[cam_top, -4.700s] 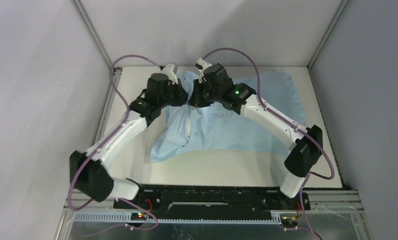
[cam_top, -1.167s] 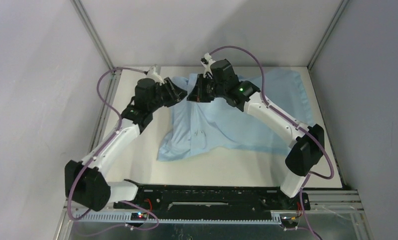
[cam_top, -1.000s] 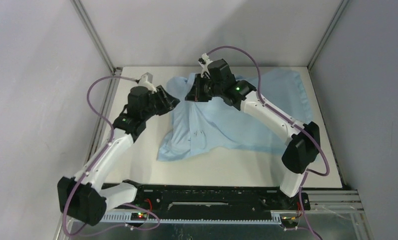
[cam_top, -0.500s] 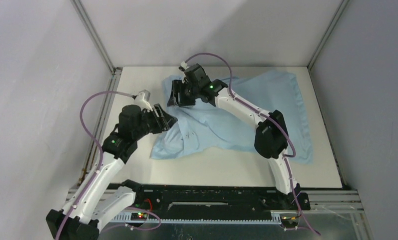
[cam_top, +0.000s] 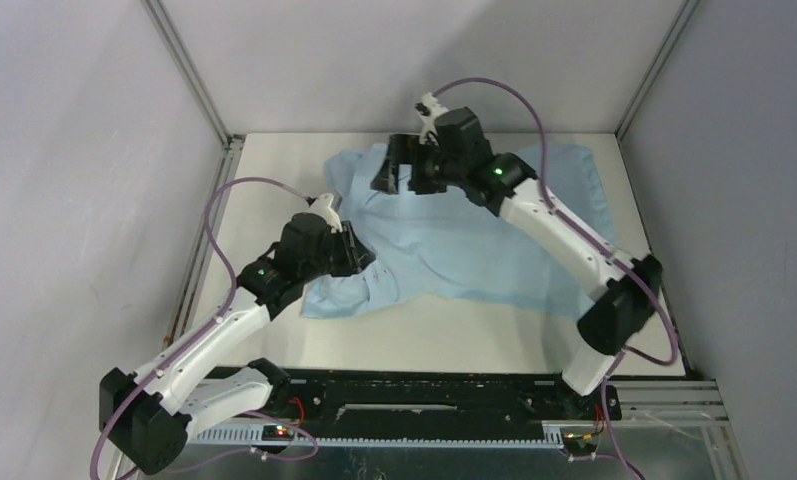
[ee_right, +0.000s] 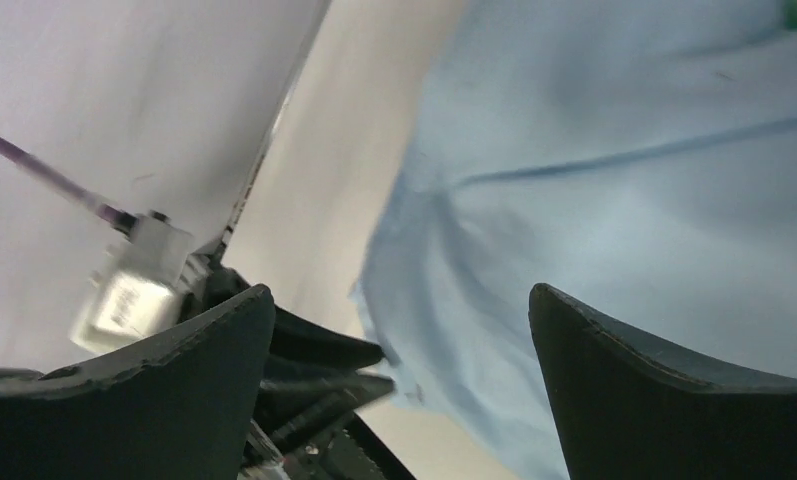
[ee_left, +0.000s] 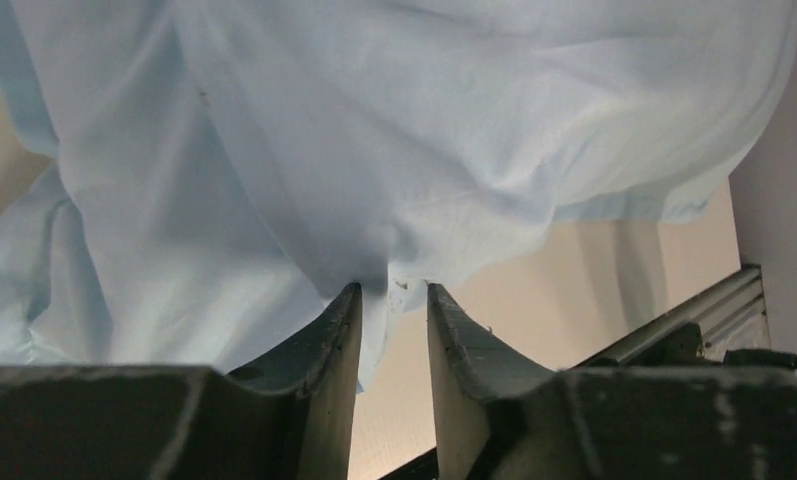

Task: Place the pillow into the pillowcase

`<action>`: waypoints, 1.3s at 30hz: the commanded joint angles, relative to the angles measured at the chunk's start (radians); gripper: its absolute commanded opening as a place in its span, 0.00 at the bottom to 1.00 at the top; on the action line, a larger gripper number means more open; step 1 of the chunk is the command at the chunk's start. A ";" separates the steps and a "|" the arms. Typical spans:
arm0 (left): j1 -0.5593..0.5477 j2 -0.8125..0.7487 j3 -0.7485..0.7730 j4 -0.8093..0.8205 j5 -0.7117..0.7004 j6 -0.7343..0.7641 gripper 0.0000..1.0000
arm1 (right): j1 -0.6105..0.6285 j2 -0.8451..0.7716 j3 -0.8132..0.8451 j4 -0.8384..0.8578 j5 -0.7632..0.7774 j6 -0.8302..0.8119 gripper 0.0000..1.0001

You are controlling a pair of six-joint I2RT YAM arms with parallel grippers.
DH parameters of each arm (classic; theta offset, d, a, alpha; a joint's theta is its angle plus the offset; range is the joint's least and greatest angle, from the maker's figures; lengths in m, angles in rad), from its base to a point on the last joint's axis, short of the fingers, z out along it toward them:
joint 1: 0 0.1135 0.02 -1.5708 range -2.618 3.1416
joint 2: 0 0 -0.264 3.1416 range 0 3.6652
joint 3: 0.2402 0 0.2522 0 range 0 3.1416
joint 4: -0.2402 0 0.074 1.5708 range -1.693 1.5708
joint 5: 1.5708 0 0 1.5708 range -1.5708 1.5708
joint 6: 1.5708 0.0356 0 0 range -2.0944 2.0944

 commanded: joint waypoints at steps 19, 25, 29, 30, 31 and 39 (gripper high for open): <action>-0.036 -0.173 -0.159 0.131 0.016 -0.046 0.52 | -0.375 -0.107 -0.482 0.188 0.004 -0.077 1.00; -0.107 -0.150 -0.188 0.191 -0.008 -0.056 0.54 | -0.393 -0.032 -0.440 0.173 -0.014 -0.088 1.00; -0.126 -0.101 -0.204 0.216 -0.067 -0.069 0.54 | -0.401 0.004 -0.405 0.150 -0.019 -0.096 0.99; -0.131 -0.090 -0.198 0.203 -0.111 -0.066 0.54 | -0.403 0.010 -0.400 0.150 -0.019 -0.097 1.00; -0.144 -0.088 -0.194 0.189 -0.154 -0.058 0.54 | -0.404 0.016 -0.395 0.147 -0.021 -0.098 1.00; -0.169 -0.058 -0.207 0.248 -0.244 -0.017 0.56 | -0.406 0.048 -0.354 0.125 -0.023 -0.108 1.00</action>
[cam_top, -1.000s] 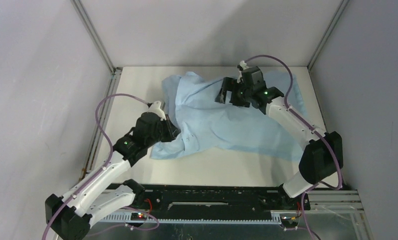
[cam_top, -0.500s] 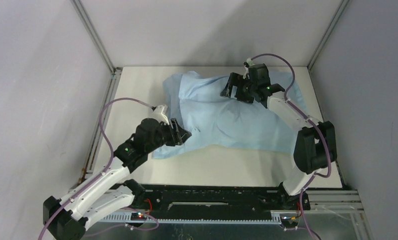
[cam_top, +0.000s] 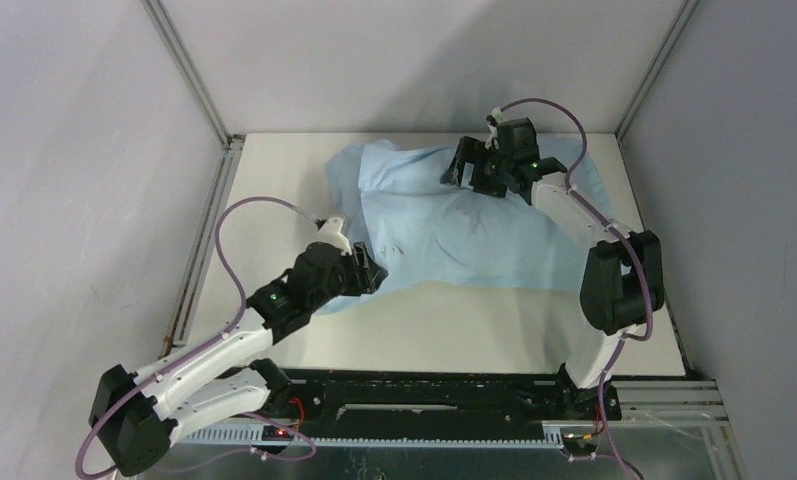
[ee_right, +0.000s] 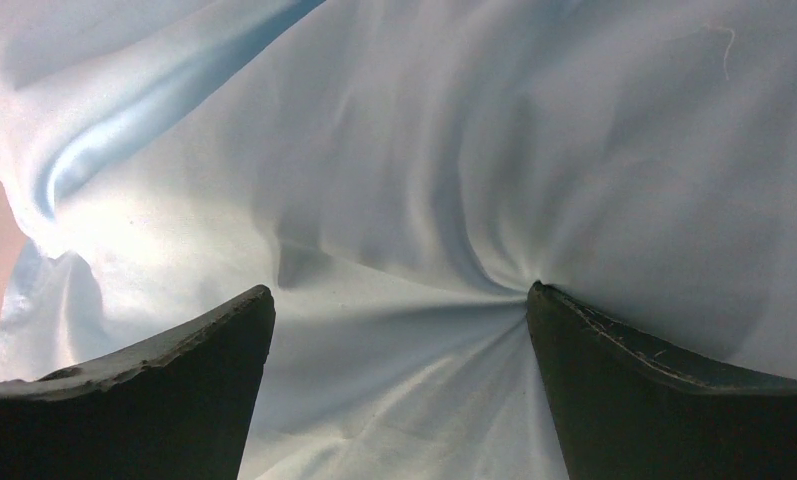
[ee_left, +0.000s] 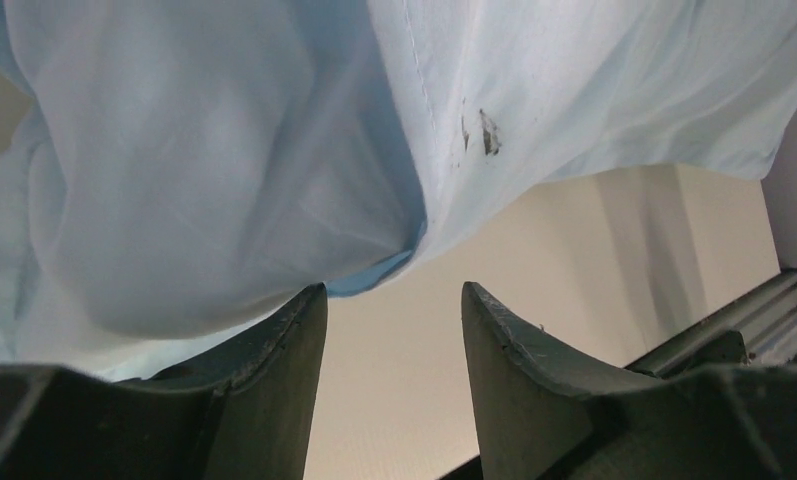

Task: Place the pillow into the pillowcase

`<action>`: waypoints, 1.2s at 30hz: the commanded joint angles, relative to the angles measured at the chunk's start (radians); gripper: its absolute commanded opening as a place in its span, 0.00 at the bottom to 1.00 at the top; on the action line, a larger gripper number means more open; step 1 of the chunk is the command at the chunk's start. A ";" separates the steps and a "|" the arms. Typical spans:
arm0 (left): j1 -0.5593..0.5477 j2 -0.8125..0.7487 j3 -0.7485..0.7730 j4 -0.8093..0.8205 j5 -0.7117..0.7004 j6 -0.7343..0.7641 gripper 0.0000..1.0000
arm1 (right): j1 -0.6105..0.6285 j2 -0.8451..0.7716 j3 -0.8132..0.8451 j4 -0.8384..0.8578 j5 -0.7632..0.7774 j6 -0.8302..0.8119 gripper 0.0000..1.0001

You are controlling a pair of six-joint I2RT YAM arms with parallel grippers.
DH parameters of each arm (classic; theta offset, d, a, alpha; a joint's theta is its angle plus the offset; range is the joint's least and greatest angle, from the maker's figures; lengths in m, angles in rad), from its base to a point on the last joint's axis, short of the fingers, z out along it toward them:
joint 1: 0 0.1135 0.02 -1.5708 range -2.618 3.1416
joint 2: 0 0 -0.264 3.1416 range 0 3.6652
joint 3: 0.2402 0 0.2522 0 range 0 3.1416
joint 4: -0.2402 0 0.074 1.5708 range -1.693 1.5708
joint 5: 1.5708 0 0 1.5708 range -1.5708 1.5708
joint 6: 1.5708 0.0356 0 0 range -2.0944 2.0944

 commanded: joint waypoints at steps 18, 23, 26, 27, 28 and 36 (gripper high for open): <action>-0.039 -0.099 -0.037 -0.042 -0.145 0.008 0.00 | -0.028 0.080 0.083 -0.102 0.082 -0.058 1.00; -0.038 -0.173 -0.071 -0.157 -0.172 -0.053 0.00 | -0.056 0.090 0.096 -0.121 0.098 -0.053 1.00; -0.038 -0.152 -0.101 -0.176 -0.159 -0.097 0.00 | -0.061 0.089 0.080 -0.121 0.097 -0.051 1.00; -0.039 -0.142 -0.117 -0.161 -0.143 -0.110 0.00 | -0.061 0.089 0.070 -0.118 0.095 -0.051 1.00; -0.038 -0.129 -0.133 -0.145 -0.122 -0.122 0.00 | -0.061 0.088 0.060 -0.118 0.093 -0.050 0.99; -0.040 -0.092 -0.092 -0.137 -0.032 -0.089 0.00 | -0.010 -0.097 -0.067 -0.120 0.133 -0.059 1.00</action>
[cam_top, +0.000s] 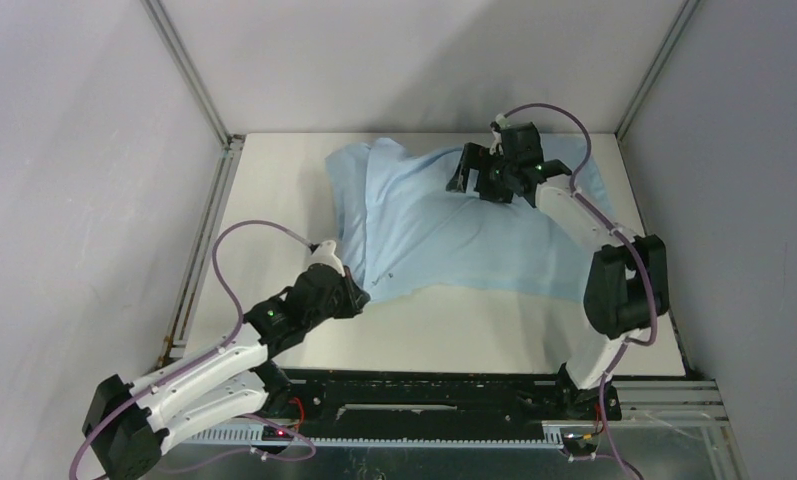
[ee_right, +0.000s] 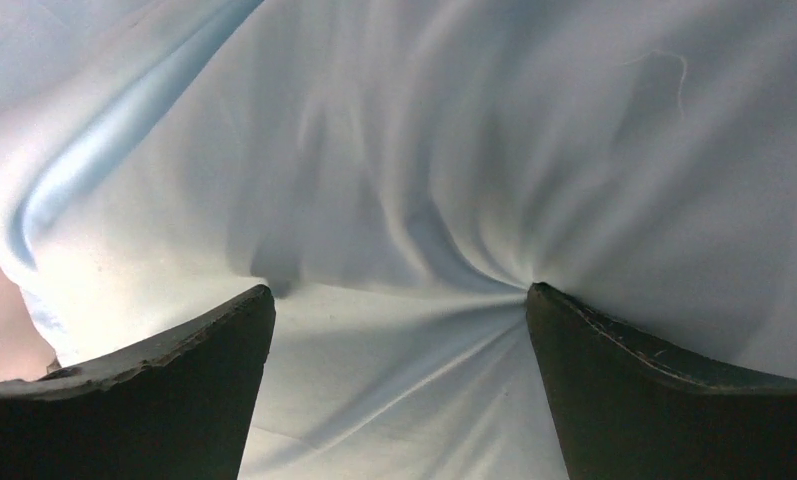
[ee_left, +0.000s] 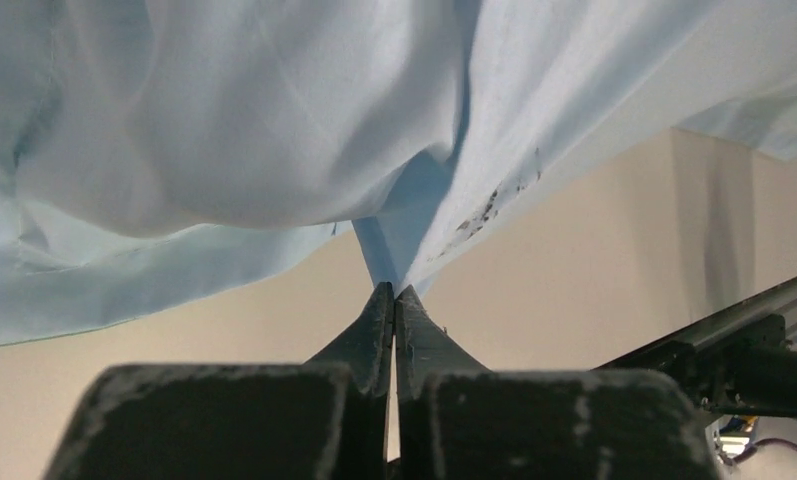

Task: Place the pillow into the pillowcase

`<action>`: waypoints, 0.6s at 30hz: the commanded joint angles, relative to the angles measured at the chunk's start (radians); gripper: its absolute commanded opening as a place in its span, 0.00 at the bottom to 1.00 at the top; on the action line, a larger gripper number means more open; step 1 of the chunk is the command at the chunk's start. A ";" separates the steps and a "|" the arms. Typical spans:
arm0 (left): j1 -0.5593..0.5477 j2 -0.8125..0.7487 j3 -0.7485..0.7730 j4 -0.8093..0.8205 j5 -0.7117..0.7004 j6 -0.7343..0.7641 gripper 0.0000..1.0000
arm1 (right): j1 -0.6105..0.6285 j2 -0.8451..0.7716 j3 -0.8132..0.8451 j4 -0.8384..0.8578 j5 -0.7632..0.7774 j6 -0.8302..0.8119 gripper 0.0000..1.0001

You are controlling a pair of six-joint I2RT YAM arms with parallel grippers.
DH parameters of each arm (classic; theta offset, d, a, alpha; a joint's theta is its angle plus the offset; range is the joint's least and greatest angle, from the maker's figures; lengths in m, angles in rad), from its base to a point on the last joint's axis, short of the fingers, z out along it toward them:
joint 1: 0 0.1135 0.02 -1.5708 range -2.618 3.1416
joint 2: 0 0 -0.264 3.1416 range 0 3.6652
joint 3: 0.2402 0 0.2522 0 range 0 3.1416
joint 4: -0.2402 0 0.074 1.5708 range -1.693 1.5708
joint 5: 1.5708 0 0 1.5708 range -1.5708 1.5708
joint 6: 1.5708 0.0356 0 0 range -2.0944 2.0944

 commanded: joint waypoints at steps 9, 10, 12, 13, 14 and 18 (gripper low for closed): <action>0.013 -0.035 0.348 -0.254 0.023 0.161 0.60 | 0.116 -0.369 -0.064 -0.137 0.207 -0.059 1.00; 0.025 -0.026 0.387 -0.276 0.031 0.172 0.67 | 0.126 -0.394 -0.064 -0.148 0.213 -0.061 1.00; 0.054 -0.005 0.460 -0.317 0.044 0.182 0.79 | 0.144 -0.444 -0.065 -0.179 0.227 -0.063 0.99; 0.067 0.004 0.494 -0.331 0.056 0.193 0.86 | 0.153 -0.468 -0.066 -0.191 0.231 -0.061 0.99; 0.076 0.009 0.524 -0.336 0.060 0.204 0.98 | 0.160 -0.496 -0.073 -0.192 0.228 -0.060 1.00; 0.082 0.010 0.624 -0.376 -0.019 0.217 1.00 | 0.190 -0.609 -0.107 -0.207 0.236 -0.058 1.00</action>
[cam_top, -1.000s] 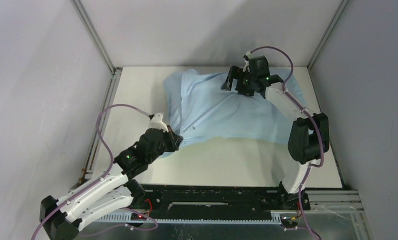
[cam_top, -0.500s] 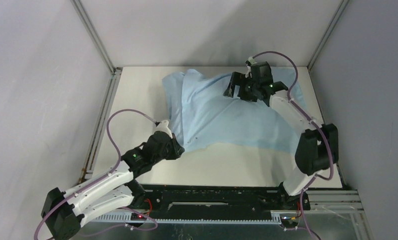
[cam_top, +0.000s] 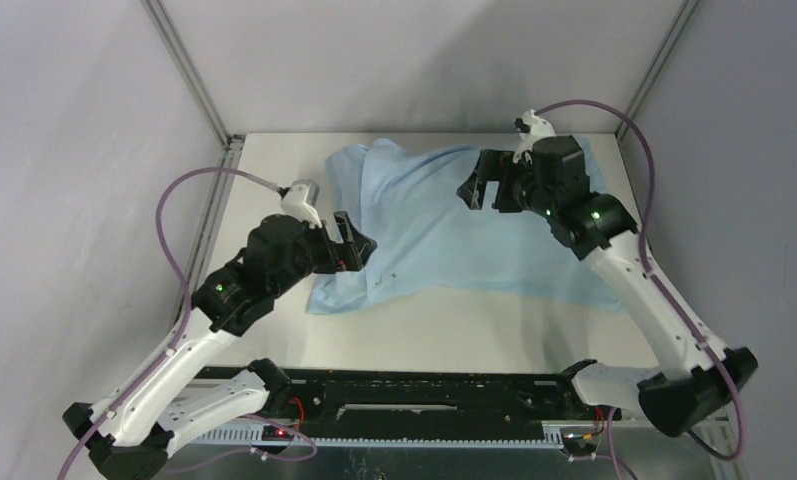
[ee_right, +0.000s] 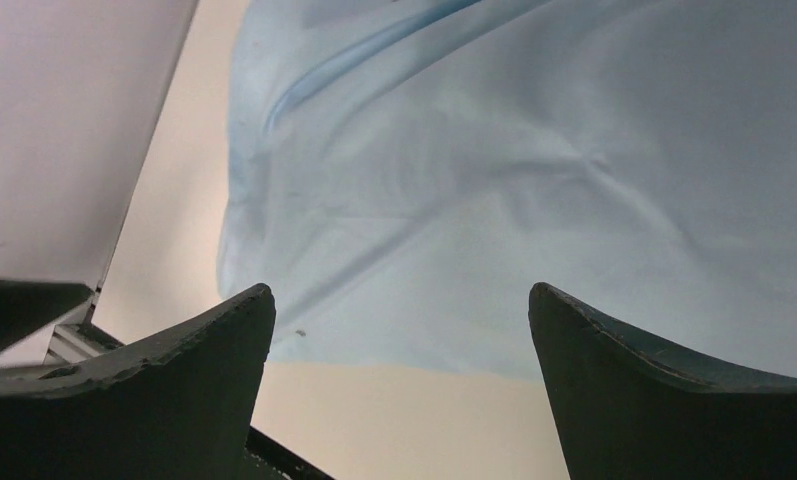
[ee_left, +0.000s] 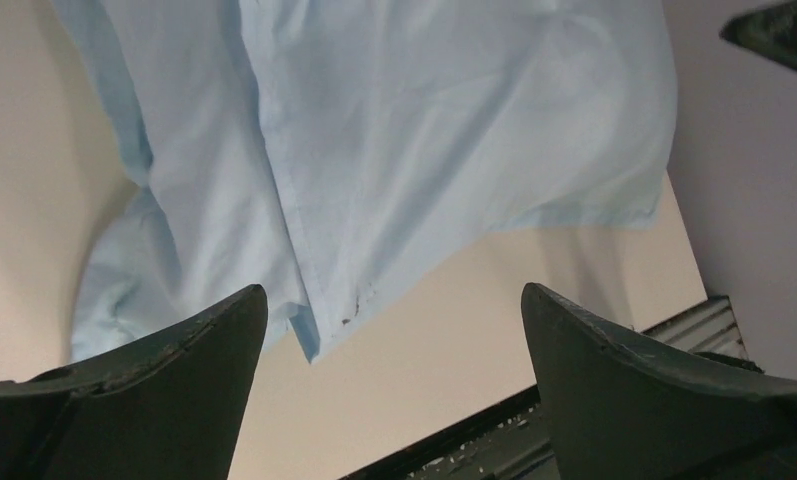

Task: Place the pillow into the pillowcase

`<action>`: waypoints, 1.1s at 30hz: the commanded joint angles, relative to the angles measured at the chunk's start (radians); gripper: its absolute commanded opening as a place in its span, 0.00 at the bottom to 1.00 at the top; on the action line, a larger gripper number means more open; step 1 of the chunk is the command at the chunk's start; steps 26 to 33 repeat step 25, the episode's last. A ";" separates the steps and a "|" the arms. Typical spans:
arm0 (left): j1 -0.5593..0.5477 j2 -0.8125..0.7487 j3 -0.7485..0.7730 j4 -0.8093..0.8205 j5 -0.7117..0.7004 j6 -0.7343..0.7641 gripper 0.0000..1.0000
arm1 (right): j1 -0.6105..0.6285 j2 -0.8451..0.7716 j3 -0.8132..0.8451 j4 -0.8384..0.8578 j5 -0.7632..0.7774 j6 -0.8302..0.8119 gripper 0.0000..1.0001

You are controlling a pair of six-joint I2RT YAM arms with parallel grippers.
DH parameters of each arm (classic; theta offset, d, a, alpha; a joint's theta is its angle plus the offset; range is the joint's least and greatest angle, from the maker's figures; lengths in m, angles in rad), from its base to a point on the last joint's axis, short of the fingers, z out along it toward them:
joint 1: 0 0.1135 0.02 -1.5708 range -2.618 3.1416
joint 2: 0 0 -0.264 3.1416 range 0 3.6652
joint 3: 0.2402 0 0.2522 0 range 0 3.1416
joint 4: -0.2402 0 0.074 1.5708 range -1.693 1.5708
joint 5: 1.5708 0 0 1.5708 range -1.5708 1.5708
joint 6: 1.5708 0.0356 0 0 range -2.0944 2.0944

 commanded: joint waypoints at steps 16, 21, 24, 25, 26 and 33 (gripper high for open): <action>0.011 -0.050 0.088 -0.068 -0.180 0.051 1.00 | 0.026 -0.346 -0.177 -0.032 0.070 -0.019 1.00; 0.012 -0.057 0.071 -0.067 -0.183 0.050 1.00 | 0.019 -0.348 -0.177 -0.028 0.079 -0.018 1.00; 0.012 -0.062 0.069 -0.073 -0.194 0.046 1.00 | 0.016 -0.342 -0.178 -0.021 0.078 -0.018 0.99; 0.012 -0.063 0.068 -0.075 -0.200 0.044 1.00 | 0.016 -0.340 -0.177 -0.019 0.077 -0.017 1.00; 0.012 -0.063 0.068 -0.075 -0.200 0.044 1.00 | 0.016 -0.340 -0.177 -0.019 0.077 -0.017 1.00; 0.012 -0.063 0.068 -0.075 -0.200 0.044 1.00 | 0.016 -0.340 -0.177 -0.019 0.077 -0.017 1.00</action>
